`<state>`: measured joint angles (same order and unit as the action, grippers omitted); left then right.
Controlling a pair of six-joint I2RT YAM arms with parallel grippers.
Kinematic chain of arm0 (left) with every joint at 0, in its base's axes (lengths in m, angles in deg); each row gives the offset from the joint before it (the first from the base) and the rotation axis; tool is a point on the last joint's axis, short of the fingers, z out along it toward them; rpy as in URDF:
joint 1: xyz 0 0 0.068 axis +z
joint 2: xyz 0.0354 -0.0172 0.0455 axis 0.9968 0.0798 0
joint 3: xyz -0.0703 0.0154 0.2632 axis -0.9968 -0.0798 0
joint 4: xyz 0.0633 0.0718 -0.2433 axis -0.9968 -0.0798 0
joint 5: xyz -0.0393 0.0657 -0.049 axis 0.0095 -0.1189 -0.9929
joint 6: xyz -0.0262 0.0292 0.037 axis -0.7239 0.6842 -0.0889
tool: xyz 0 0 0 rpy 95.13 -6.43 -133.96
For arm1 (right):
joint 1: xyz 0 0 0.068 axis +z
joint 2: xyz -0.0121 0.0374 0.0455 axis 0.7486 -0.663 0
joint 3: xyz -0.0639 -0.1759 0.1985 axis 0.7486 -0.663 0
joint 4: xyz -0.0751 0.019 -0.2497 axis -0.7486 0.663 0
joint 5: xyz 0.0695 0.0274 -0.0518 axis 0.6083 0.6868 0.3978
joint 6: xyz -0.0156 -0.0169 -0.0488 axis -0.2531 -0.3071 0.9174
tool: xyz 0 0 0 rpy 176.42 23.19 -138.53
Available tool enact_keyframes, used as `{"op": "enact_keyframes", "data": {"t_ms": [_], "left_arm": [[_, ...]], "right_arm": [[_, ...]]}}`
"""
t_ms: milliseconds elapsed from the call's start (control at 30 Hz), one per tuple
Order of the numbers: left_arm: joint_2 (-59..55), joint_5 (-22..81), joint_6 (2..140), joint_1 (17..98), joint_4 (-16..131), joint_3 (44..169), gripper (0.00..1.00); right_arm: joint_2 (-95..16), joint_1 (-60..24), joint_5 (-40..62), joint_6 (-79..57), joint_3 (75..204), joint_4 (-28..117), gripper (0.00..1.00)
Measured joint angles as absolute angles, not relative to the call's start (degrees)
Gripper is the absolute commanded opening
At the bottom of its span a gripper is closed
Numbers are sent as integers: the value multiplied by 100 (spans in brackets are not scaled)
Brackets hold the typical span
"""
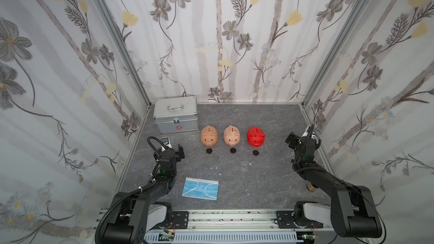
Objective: Open piggy banks
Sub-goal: Reset both arms
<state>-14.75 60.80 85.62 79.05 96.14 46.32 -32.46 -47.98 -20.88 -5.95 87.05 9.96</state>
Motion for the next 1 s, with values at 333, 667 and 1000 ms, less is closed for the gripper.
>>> {"op": "enact_keyframes", "data": {"t_ms": [333, 667, 1000], "left_arm": [[347, 5131, 8514, 8624, 10816, 5115, 100], [430, 4823, 8499, 8574, 10829, 5397, 100], [448, 5321, 8519, 8327, 10855, 5381, 100]], "right_arm": [[-3569, -4979, -1319, -181, 8460, -256, 100], [-3574, -4992, -866, 7, 7582, -1672, 100], [-3578, -4870, -862, 70, 7579, -1998, 100]]}}
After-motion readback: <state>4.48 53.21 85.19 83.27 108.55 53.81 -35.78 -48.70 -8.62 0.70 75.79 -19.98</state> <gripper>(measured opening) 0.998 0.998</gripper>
